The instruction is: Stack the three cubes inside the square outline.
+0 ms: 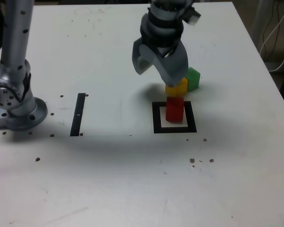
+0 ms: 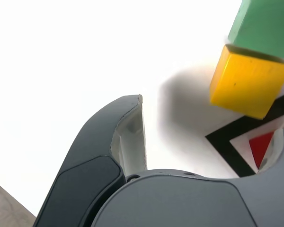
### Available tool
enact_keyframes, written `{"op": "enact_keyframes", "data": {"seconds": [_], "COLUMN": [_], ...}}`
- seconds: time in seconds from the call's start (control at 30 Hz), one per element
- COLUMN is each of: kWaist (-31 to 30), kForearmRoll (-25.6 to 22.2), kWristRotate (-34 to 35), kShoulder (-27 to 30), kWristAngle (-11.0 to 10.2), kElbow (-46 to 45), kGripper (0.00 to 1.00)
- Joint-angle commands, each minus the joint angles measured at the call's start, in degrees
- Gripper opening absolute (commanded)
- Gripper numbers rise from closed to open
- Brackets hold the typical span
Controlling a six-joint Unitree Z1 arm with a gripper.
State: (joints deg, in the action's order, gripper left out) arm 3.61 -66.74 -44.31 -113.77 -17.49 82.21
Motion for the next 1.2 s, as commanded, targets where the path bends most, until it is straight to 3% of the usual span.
{"op": "enact_keyframes", "data": {"seconds": [0.0, 0.47, 1.0, 1.07, 1.17], "kWaist": [0.3, 2.9, 2.6, 2.6, 2.6], "kForearmRoll": [0.2, 3.5, 8.4, 8.5, 8.4], "kWristRotate": [-0.6, -3.7, -3.9, -3.8, -3.6], "kShoulder": [-0.8, -5.2, -4.1, -4.1, -4.1], "kWristAngle": [-0.1, -0.1, 1.0, 1.1, 1.2], "kElbow": [0.6, 0.4, -4.6, -4.6, -4.3], "kGripper": [0.92, 0.88, 0.84, 0.82, 0.71]}}
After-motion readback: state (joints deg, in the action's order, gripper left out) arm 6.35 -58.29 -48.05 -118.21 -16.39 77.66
